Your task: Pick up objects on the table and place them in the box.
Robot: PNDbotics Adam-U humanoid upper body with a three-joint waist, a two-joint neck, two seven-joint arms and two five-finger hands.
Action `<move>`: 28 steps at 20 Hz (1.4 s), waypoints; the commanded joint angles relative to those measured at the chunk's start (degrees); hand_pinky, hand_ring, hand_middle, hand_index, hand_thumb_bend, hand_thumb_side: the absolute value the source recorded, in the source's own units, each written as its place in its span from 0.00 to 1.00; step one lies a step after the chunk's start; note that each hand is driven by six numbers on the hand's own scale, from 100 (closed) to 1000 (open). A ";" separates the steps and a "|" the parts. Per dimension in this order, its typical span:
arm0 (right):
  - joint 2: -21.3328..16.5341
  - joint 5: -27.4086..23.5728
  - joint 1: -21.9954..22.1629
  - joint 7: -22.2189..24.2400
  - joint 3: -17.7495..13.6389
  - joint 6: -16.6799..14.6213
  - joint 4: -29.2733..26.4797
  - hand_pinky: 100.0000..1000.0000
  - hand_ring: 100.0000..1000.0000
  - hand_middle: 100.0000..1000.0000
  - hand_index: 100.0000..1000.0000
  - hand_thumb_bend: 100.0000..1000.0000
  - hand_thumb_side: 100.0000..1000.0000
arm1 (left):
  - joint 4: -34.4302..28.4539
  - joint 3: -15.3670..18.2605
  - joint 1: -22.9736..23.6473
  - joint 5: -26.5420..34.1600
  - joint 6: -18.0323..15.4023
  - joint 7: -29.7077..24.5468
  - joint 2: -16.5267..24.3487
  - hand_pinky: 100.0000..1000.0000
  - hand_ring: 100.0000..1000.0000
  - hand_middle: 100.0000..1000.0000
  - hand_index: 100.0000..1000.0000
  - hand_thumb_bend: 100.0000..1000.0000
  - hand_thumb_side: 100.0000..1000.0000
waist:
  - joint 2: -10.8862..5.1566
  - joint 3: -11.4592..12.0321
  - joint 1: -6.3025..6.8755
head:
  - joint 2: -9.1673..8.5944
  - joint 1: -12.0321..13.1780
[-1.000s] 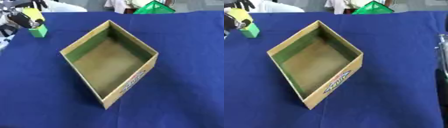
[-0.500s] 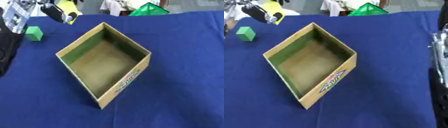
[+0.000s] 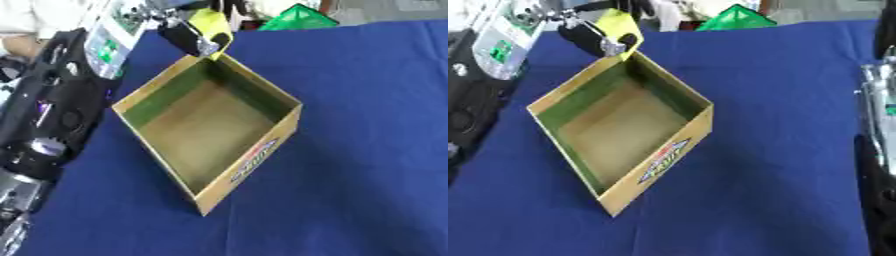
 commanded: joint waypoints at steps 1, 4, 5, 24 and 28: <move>-0.29 0.28 -0.64 -0.14 -0.03 0.13 -1.29 0.78 0.81 0.67 0.80 0.11 1.00 | -2.50 -0.48 0.93 0.31 1.08 0.70 -2.34 0.51 0.51 0.52 0.78 0.13 0.00 | -1.55 0.28 -0.46 | 1.06 -0.28; -0.28 0.35 -0.77 -0.24 -0.08 0.11 -1.25 0.78 0.81 0.67 0.80 0.10 1.00 | -3.09 -0.96 3.17 -1.28 1.98 1.35 -4.24 0.51 0.51 0.52 0.78 0.02 0.00 | -1.51 0.61 -0.77 | 1.42 -0.28; -0.27 0.36 -0.79 -0.29 -0.11 0.10 -1.23 0.78 0.81 0.67 0.80 0.10 1.00 | -3.10 -1.09 3.90 -2.02 2.21 1.60 -4.77 0.52 0.52 0.52 0.78 0.03 0.00 | -1.48 0.71 -0.86 | 1.40 -0.21; -0.78 0.20 -0.70 -0.56 -0.38 0.08 -0.59 0.78 0.81 0.66 0.80 0.10 1.00 | -1.27 -3.06 8.33 -14.18 0.78 7.08 -5.86 0.76 0.83 0.73 0.91 0.48 0.32 | -1.02 1.71 -1.69 | 0.46 -0.16; -0.77 0.19 -0.50 -0.60 -0.43 0.15 -0.51 0.78 0.81 0.66 0.80 0.10 1.00 | -3.97 -2.17 7.95 -14.24 1.48 10.48 -4.97 0.73 0.79 0.71 0.90 0.40 0.31 | -1.21 1.87 -1.79 | 0.22 -0.18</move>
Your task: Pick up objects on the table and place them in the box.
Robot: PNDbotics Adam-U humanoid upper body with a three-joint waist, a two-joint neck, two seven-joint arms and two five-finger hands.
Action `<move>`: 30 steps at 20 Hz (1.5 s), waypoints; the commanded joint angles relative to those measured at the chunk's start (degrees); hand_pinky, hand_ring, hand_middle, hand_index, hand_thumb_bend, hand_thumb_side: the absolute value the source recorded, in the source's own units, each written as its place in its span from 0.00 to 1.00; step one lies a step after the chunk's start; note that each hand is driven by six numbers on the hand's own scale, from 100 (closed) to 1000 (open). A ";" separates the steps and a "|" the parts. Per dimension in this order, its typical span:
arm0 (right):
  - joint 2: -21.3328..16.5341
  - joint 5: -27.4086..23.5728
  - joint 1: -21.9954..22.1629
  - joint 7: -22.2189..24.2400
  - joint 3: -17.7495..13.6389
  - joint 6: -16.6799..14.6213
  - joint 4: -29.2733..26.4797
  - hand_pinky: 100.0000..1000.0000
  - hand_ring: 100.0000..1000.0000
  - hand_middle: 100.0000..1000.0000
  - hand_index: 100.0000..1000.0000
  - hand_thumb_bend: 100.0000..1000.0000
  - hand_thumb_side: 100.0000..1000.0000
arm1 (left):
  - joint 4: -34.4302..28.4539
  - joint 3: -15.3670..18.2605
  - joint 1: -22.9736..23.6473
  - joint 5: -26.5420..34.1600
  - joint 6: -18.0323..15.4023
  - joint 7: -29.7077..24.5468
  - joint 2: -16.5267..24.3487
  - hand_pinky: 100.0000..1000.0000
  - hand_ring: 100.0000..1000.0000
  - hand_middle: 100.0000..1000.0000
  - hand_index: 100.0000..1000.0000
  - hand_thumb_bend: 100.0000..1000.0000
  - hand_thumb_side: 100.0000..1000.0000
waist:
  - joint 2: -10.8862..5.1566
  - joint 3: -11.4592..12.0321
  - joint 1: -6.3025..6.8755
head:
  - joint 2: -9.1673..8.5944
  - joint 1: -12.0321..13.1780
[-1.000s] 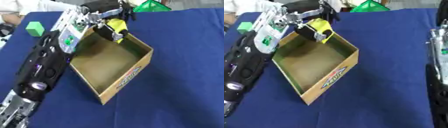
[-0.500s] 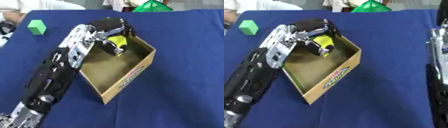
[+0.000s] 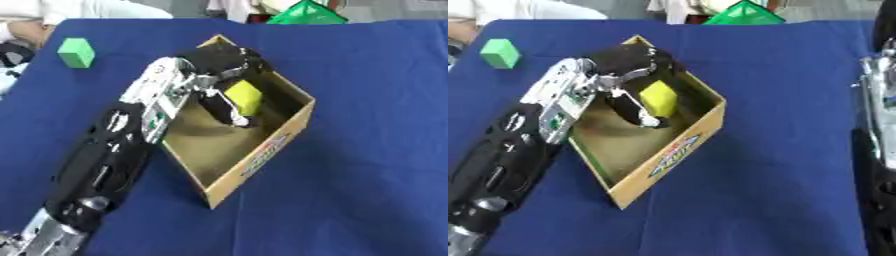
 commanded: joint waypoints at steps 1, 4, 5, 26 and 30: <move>-0.90 0.14 -0.44 -0.14 -0.36 -0.01 -0.53 0.78 0.81 0.66 0.80 0.10 1.00 | -3.35 1.32 -1.47 0.15 0.56 2.59 1.80 0.72 0.79 0.71 0.90 0.40 0.31 | -1.38 0.17 -0.24 | -0.41 -0.06; -0.98 0.22 -0.24 -0.20 -0.44 0.00 -0.49 0.78 0.81 0.66 0.80 0.10 1.00 | -6.16 2.37 -2.83 1.36 1.44 3.39 3.92 0.72 0.78 0.70 0.89 0.34 0.31 | -1.67 0.42 -0.18 | -0.32 -0.32; -1.01 0.25 -0.17 -0.25 -0.47 0.01 -0.49 0.78 0.81 0.66 0.80 0.11 1.00 | -7.13 2.79 -3.29 1.84 1.73 3.44 4.83 0.72 0.78 0.70 0.88 0.33 0.31 | -1.75 0.50 -0.16 | -0.28 -0.39; -3.26 0.94 0.07 -1.22 -1.26 0.00 0.40 0.78 0.81 0.66 0.80 0.10 1.00 | 0.51 13.01 -2.30 10.69 10.75 6.56 30.89 0.76 0.83 0.74 0.93 0.42 0.40 | -1.47 2.72 -0.41 | -0.27 -2.60; -3.53 0.89 -0.33 -1.18 -1.24 -0.07 0.83 0.78 0.81 0.66 0.80 0.10 1.00 | 5.87 13.79 -3.79 10.06 9.29 5.90 31.92 0.77 0.84 0.74 0.92 0.46 0.24 | -1.06 2.61 -0.84 | -0.89 -2.47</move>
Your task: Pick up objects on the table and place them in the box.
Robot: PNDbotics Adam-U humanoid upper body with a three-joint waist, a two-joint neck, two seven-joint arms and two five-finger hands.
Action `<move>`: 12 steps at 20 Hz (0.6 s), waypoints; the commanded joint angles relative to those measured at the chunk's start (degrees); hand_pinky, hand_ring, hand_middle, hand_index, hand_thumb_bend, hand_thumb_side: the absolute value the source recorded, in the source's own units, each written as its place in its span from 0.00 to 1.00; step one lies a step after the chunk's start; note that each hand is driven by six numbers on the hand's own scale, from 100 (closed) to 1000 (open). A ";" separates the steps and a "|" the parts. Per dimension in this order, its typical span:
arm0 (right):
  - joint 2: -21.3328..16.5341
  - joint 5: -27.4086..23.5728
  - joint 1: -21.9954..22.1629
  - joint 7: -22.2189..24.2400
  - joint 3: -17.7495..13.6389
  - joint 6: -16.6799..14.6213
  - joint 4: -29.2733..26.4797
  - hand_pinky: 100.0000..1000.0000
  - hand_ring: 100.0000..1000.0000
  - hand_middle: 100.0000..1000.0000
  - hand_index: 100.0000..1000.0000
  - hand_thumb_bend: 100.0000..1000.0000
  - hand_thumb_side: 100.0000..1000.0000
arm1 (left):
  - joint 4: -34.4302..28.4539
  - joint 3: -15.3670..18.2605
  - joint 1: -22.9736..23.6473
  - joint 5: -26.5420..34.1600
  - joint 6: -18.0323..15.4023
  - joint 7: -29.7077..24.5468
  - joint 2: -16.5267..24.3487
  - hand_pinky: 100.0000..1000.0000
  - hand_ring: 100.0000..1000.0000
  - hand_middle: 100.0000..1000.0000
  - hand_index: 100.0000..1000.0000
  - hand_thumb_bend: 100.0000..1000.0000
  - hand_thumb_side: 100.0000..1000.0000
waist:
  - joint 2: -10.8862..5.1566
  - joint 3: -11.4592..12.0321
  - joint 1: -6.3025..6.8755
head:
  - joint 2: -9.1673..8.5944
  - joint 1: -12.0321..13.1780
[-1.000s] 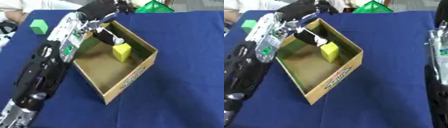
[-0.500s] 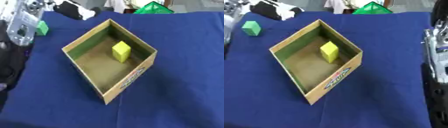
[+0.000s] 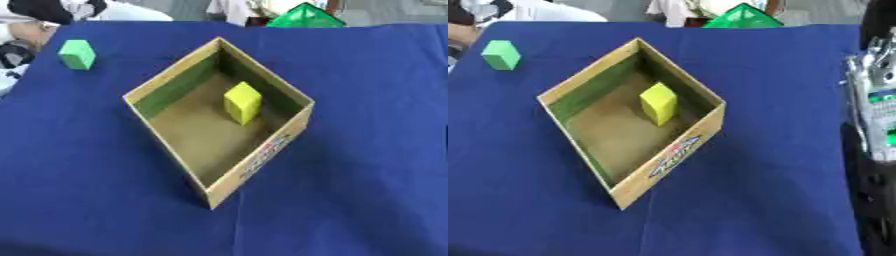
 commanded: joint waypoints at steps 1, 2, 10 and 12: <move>-1.50 0.33 -1.29 -0.10 -0.23 -0.13 -0.15 0.78 0.81 0.66 0.80 0.10 1.00 | 3.53 1.45 -2.25 -0.44 -1.17 -0.56 2.73 0.77 0.85 0.74 0.92 0.47 0.22 | -0.82 -0.05 -0.06 | -1.03 0.25; -1.55 0.30 -1.39 -0.08 -0.22 -0.15 -0.03 0.78 0.81 0.66 0.80 0.10 1.00 | 4.68 1.66 -2.60 -0.59 -1.49 -0.94 2.75 0.77 0.85 0.75 0.92 0.48 0.18 | -0.70 -0.16 -0.18 | -1.24 0.32; -2.28 0.10 -2.28 -0.01 -0.29 -0.32 1.02 0.78 0.81 0.66 0.79 0.09 1.00 | 12.38 3.47 -5.31 -2.03 -2.89 -3.79 2.63 0.80 0.87 0.75 0.92 0.56 0.16 | 0.44 -1.53 -0.93 | -3.38 0.67; -2.34 0.01 -2.36 0.02 -0.30 -0.38 1.15 0.78 0.81 0.66 0.79 0.09 1.00 | 12.97 3.66 -5.54 -2.75 -3.14 -3.77 2.59 0.80 0.87 0.75 0.92 0.56 0.16 | 0.53 -1.65 -0.96 | -3.55 0.70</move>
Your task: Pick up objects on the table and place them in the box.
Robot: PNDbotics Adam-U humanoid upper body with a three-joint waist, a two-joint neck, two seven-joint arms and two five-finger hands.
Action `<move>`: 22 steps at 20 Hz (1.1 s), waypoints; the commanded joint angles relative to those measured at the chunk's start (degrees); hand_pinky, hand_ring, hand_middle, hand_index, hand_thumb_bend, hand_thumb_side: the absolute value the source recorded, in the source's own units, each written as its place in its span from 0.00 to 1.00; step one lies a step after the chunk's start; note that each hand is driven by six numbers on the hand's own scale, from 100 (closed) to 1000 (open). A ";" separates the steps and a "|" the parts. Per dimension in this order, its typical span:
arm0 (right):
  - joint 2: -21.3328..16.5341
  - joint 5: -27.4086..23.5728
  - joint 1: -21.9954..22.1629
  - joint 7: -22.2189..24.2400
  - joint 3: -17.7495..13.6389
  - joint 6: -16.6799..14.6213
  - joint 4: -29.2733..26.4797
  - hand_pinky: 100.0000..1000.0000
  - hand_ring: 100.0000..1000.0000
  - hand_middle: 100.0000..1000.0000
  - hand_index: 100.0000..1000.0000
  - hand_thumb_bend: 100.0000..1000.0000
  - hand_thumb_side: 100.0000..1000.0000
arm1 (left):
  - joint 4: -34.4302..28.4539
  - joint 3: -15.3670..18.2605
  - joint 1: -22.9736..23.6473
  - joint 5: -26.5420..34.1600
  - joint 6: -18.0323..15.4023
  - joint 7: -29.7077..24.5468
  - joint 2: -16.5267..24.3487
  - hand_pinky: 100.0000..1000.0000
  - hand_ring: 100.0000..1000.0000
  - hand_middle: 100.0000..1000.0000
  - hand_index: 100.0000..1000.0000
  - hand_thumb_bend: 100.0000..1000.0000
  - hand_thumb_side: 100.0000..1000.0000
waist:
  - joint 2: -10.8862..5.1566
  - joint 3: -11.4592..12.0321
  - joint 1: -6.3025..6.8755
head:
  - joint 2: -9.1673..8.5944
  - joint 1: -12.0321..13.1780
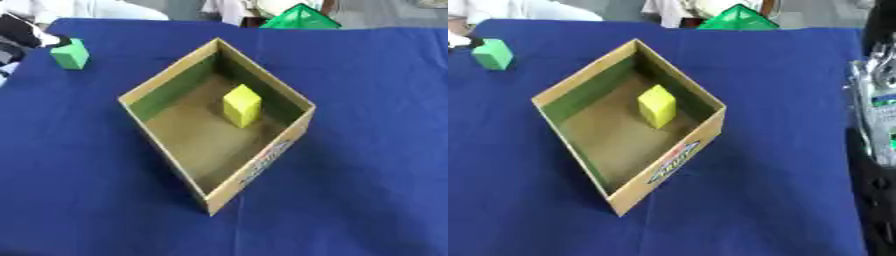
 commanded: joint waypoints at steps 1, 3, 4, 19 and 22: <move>-1.67 0.01 -1.09 0.06 -0.26 -0.28 -0.24 0.78 0.81 0.66 0.79 0.09 1.00 | 0.53 1.07 -1.59 -1.18 -0.38 -0.17 2.07 0.80 0.87 0.75 0.92 0.56 0.16 | -1.08 0.01 0.06 | -1.02 0.25; -2.03 -0.03 -1.20 0.05 -0.33 -0.23 -0.05 0.78 0.81 0.66 0.79 0.09 1.00 | 1.20 0.97 -1.97 -1.97 -0.40 -0.52 2.42 0.82 0.88 0.78 0.93 0.57 0.06 | -0.55 -0.70 0.05 | -1.91 0.36; -2.23 -0.09 -1.31 0.05 -0.36 -0.20 0.11 0.78 0.81 0.66 0.79 0.09 1.00 | 1.67 0.98 -2.29 -2.71 -0.58 -0.99 2.59 0.82 0.89 0.78 0.93 0.55 0.03 | -0.29 -1.10 0.08 | -2.29 0.43; -3.12 -0.70 -1.34 0.47 -0.48 -0.27 0.60 0.78 0.81 0.65 0.79 0.08 1.00 | 4.66 1.53 -3.57 -8.36 -0.33 -5.87 2.60 0.82 0.88 0.80 0.95 0.44 0.00 | 0.81 -1.80 0.63 | -2.41 0.91; -3.24 -0.80 -1.38 0.52 -0.52 -0.28 0.70 0.78 0.81 0.65 0.79 0.08 1.00 | 5.15 1.52 -3.49 -9.63 -0.06 -6.10 2.54 0.82 0.89 0.81 0.95 0.44 0.00 | 0.95 -1.69 0.55 | -2.23 1.06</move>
